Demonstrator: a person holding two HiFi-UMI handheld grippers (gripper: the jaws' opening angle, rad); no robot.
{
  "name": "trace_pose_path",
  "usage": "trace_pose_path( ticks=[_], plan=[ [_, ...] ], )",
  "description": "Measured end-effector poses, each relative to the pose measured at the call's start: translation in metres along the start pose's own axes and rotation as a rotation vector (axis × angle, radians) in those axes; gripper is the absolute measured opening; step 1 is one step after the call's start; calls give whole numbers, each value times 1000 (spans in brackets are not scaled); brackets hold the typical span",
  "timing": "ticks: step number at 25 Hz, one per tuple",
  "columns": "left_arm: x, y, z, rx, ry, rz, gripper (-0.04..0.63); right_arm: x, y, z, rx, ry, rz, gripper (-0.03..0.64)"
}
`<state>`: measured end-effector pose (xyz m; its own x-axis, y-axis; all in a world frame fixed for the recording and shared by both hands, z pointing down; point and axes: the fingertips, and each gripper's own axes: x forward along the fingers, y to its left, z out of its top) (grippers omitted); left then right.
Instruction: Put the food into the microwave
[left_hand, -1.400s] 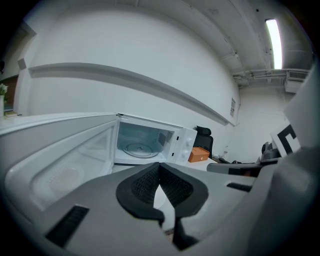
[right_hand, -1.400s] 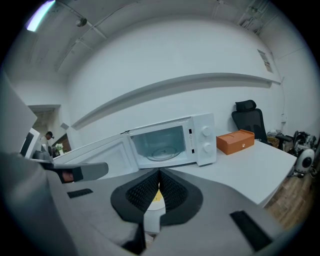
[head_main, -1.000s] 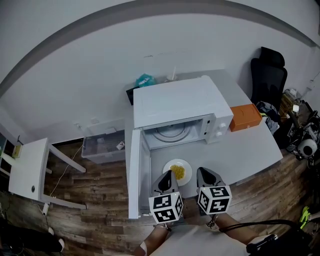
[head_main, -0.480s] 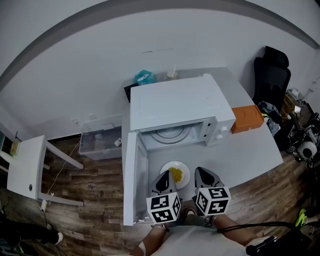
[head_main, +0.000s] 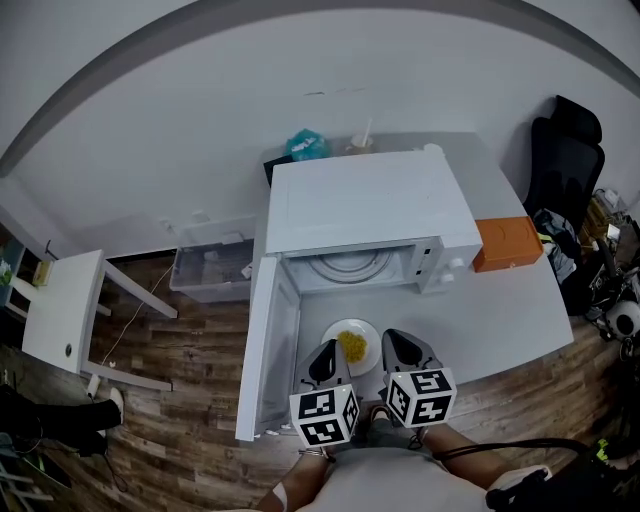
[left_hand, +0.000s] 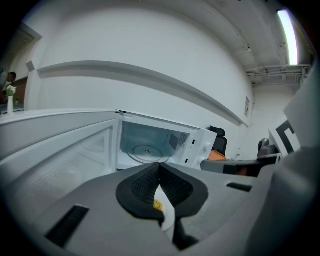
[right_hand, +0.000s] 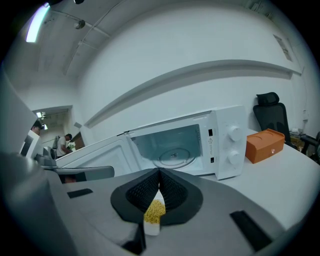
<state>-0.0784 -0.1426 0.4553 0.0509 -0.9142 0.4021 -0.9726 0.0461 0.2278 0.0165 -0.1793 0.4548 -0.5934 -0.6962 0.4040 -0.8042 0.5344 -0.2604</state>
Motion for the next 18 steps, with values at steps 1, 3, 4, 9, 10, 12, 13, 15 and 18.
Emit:
trace_pose_path(
  ticks=[1, 3, 4, 9, 10, 12, 13, 15, 18],
  plan=[
    [0, 1, 0, -3, -3, 3, 2, 1, 1, 0, -1, 1, 9, 15],
    [-1, 2, 1, -10, -8, 7, 2, 3, 4, 2, -4, 0, 23, 15],
    [0, 2, 1, -12, -8, 7, 2, 4, 5, 3, -8, -2, 27, 15],
    [6, 0, -1, -23, 3, -13, 3, 10, 3, 2, -29, 2, 23, 17],
    [6, -1, -2, -29, 4, -18, 3, 12, 3, 1, -27, 8, 27, 17],
    [9, -1, -4, -42, 7, -26, 9, 15, 3, -2, -14, 19, 42, 18],
    [10, 0, -5, -49, 12, -28, 21, 17, 2, -3, -7, 25, 47, 18],
    [13, 2, -11, -63, 29, -26, 41, 21, -1, -9, 4, 43, 49, 20],
    [18, 8, -26, -89, 66, -10, 64, 28, -8, -21, 23, 76, 44, 21]
  ],
)
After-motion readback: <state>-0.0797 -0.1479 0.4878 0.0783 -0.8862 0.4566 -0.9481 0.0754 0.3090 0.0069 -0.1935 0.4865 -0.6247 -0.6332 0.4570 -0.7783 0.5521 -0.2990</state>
